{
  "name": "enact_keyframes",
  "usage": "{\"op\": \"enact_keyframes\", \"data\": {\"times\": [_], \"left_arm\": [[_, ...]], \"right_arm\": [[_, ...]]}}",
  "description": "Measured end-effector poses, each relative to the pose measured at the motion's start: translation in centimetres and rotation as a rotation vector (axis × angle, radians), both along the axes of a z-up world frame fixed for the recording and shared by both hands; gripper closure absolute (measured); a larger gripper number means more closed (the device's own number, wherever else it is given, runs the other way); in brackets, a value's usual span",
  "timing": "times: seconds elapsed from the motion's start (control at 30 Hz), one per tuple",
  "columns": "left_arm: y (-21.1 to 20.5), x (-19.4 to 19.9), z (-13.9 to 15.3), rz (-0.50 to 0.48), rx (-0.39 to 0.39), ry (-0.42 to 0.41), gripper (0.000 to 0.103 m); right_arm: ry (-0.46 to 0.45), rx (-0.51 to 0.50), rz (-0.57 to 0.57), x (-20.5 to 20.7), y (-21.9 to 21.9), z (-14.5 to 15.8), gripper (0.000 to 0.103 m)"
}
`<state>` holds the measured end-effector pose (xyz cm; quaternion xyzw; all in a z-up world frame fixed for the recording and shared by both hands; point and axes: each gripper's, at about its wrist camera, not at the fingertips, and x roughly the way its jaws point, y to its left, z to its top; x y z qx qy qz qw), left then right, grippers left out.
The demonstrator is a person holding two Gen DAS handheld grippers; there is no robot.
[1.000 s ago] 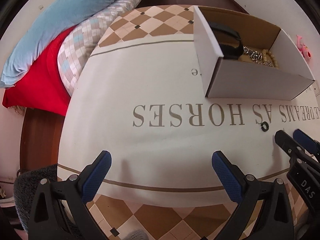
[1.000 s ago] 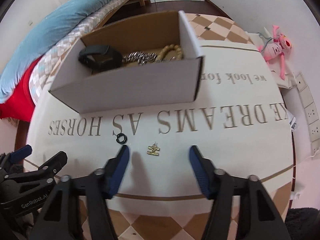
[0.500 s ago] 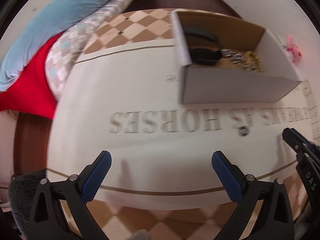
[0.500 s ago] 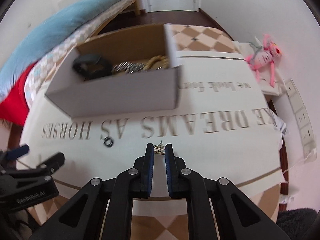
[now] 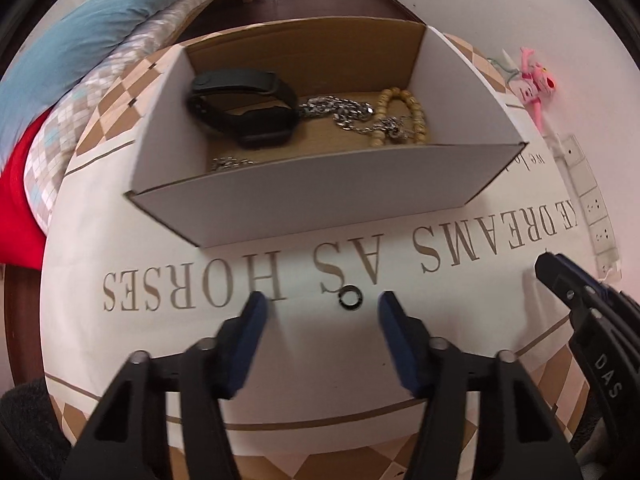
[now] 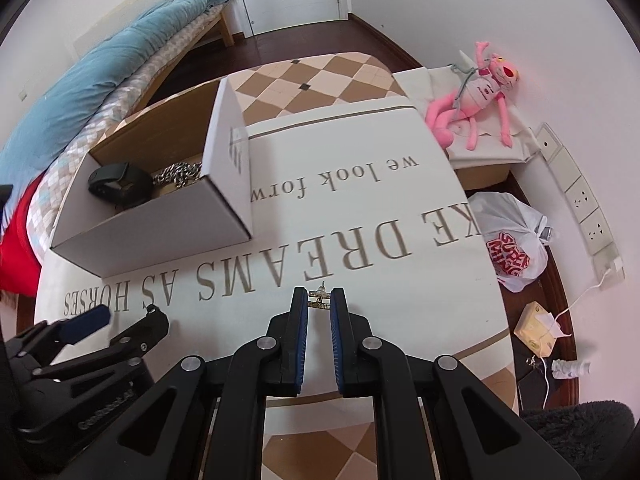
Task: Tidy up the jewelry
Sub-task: 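Grasp the second gold earring with the right gripper while the left gripper grasps the second black ring, then carry the earring and ring into the white box and open both grippers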
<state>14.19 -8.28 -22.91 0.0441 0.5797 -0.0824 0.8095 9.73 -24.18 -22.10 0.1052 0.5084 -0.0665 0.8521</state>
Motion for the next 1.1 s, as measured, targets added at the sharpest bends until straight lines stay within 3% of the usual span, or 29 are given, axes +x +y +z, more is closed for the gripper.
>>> {"op": "enact_keyframes", "data": {"times": [0.17,0.27,0.3,0.53,0.73,0.9,1.1], "left_arm": [[-0.3,0.9,-0.1,-0.013,0.007,-0.017,0.068],[-0.6,1.2,0.0,-0.026,-0.001,-0.022,0.083],[-0.6,1.1,0.0,-0.029,-0.005,-0.023,0.093],[-0.5,0.5,0.6,-0.048,-0.042,-0.026,0.093],[1.1,0.4,5.4,-0.046,-0.119,-0.059,0.093],[3.2,3.9,9.1,-0.023,-0.174,-0.061,0.093],[4.7,8.7,9.0,-0.022,-0.147,-0.005,0.092]], "right_arm": [[-0.004,0.01,-0.007,0.1,-0.4,0.1,0.091],[-0.004,0.011,-0.009,0.2,-0.3,0.1,0.091],[-0.005,0.012,-0.009,0.2,-0.3,0.1,0.091],[-0.028,0.025,-0.009,0.2,-0.4,1.1,0.091],[-0.075,0.082,0.022,0.4,0.0,4.2,0.091],[-0.111,0.163,0.093,3.2,1.1,7.9,0.091],[-0.036,0.262,0.171,9.0,2.8,8.1,0.091]]}}
